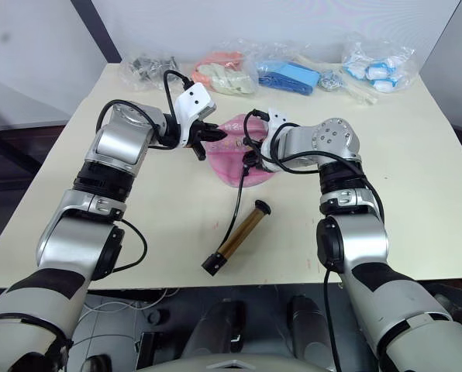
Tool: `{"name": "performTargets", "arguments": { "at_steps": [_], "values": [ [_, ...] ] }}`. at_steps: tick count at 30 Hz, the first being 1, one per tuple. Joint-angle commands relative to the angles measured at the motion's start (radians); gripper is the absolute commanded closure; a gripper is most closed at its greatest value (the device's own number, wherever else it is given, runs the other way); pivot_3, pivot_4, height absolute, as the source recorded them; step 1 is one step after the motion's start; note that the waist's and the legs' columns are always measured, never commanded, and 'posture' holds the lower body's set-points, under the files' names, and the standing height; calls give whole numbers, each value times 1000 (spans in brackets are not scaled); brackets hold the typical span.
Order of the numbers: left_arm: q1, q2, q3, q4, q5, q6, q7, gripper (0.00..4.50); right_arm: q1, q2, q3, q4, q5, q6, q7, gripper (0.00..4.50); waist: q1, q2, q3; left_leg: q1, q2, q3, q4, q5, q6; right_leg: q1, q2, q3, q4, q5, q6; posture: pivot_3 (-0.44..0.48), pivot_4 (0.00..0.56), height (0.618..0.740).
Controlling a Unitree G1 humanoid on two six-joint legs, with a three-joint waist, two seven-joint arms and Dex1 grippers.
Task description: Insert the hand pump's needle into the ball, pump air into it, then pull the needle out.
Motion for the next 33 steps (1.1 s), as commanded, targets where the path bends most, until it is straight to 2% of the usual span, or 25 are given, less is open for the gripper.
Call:
{"name": "performTargets", "arguments": {
  "at_steps": [1,33],
  "values": [
    [1,5,13,-50,-11,5,-5,4466,-44,11,-32,-7,-30,-1,26,4187,0,0,0,0,0,0,0,0,0,0,0,0,0,0,0,0,150,740],
    [16,2,15,-93,-18,37,0,4466,-62,56,-130,54,-255,-11,102,4187,0,0,0,1,0,0,0,1,-1,0,0,0,1,0,0,0,150,740]
  ]
}}
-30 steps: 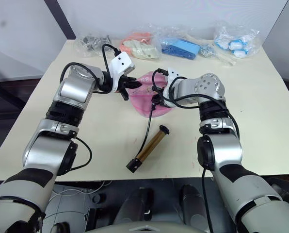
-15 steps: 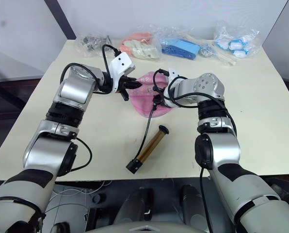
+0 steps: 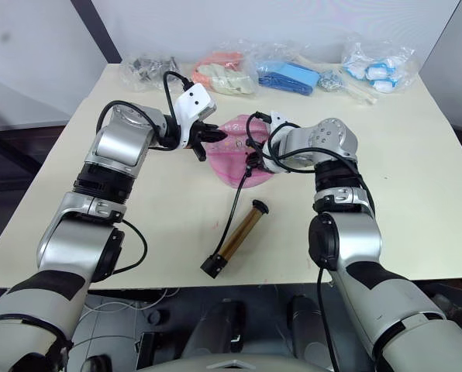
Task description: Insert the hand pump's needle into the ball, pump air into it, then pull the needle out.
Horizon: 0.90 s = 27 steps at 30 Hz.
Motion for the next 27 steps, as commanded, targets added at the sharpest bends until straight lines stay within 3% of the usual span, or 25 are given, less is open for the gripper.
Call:
{"name": "performTargets", "arguments": {
  "at_steps": [1,27],
  "values": [
    [-1,2,12,-48,-17,3,-9,4466,-36,5,-14,16,-21,-21,8,4187,0,0,0,0,0,0,0,0,0,0,0,0,0,0,0,0,150,740],
    [24,2,10,-70,-23,56,3,4466,-71,22,-99,55,-51,-59,-22,4187,-1,0,0,1,0,-1,0,1,-1,0,0,0,1,0,0,0,150,740]
  ]
}}
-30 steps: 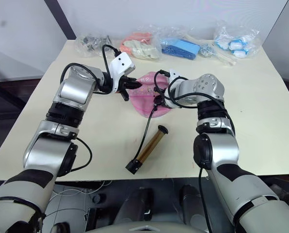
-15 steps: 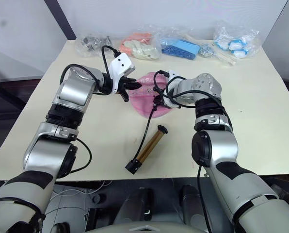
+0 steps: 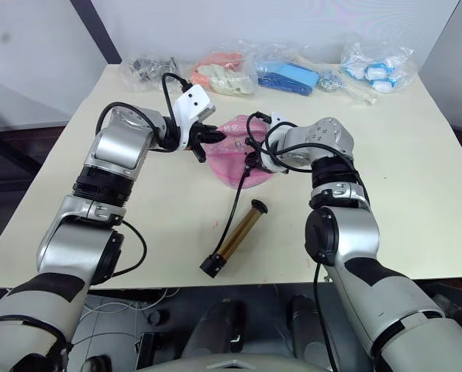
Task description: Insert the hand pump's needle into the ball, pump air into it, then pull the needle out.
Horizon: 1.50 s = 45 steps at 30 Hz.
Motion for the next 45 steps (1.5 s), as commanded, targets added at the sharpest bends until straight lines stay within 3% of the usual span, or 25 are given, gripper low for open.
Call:
{"name": "performTargets", "arguments": {
  "at_steps": [1,45],
  "values": [
    [5,-2,4,-28,-18,18,-17,4466,-32,9,-8,-40,-3,-15,-11,4187,0,0,0,0,0,0,0,0,0,0,0,0,0,0,0,0,150,740],
    [38,15,-14,-67,-33,135,-30,4466,-37,19,-22,-48,-21,-19,7,4187,-3,0,0,1,0,-1,0,0,0,0,0,1,0,0,0,0,150,740]
  ]
}}
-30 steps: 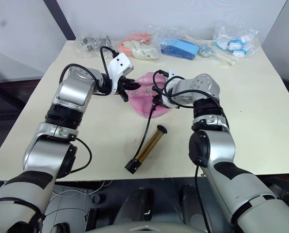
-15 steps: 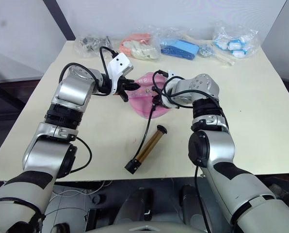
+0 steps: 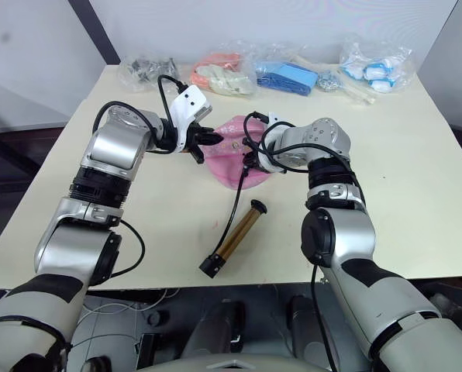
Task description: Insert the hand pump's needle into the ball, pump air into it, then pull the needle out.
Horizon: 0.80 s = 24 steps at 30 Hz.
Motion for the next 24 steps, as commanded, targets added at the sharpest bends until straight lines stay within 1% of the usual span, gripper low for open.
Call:
{"name": "performTargets", "arguments": {
  "at_steps": [1,13,24],
  "values": [
    [24,2,-20,-19,-13,28,-30,4466,-37,-7,-12,-24,5,-21,4,4187,0,0,0,0,0,0,0,0,0,0,0,0,0,0,0,0,150,740],
    [18,-3,-19,-14,-28,100,-30,4466,-42,-6,-32,-5,11,-29,-1,4187,-1,0,0,0,0,0,0,0,0,0,0,0,0,0,0,0,150,740],
    [32,-7,-26,-25,-33,126,-29,4466,-66,7,-46,65,14,-107,21,4187,-15,0,0,1,0,-1,0,0,0,0,0,1,1,0,0,0,150,740]
  ]
}}
